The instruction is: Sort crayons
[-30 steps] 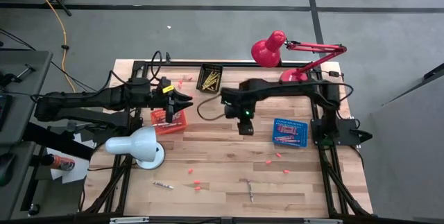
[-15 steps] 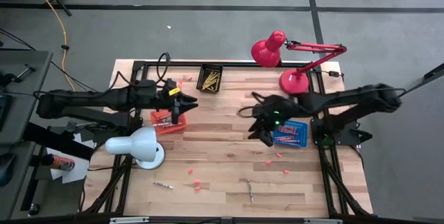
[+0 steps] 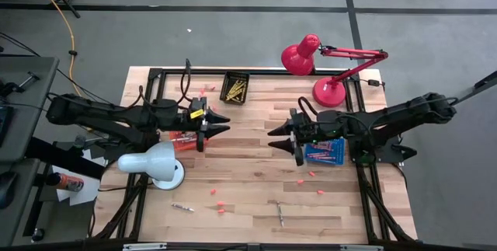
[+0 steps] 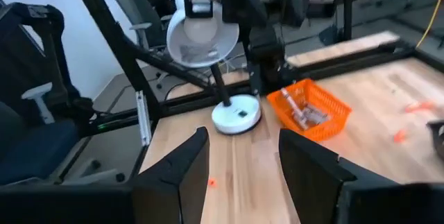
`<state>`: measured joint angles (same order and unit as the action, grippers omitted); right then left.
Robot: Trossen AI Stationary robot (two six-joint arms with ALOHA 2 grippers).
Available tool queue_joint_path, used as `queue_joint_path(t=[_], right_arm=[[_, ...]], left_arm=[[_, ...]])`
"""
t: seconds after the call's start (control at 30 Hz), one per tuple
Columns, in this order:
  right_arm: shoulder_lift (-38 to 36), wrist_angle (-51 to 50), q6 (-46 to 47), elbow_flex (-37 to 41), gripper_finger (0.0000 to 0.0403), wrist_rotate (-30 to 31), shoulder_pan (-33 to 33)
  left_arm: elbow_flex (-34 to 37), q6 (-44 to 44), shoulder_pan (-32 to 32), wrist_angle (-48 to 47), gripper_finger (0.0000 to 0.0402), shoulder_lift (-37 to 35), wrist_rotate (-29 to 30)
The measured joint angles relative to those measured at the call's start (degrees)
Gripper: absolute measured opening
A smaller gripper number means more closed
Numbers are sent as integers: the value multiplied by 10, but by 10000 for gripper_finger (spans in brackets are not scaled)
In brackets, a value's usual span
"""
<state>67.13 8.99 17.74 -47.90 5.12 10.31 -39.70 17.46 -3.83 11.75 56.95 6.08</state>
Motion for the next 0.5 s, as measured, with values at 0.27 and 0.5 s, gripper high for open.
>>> queue_joint_path(t=[0.27, 0.5], right_arm=[[0, 25, 12, 0, 167, 9, -14], [0, 26, 175, 0, 167, 20, -20]], left_arm=[[0, -12, -4, -3, 124, 1, 13], [0, -12, -4, -3, 124, 1, 13]])
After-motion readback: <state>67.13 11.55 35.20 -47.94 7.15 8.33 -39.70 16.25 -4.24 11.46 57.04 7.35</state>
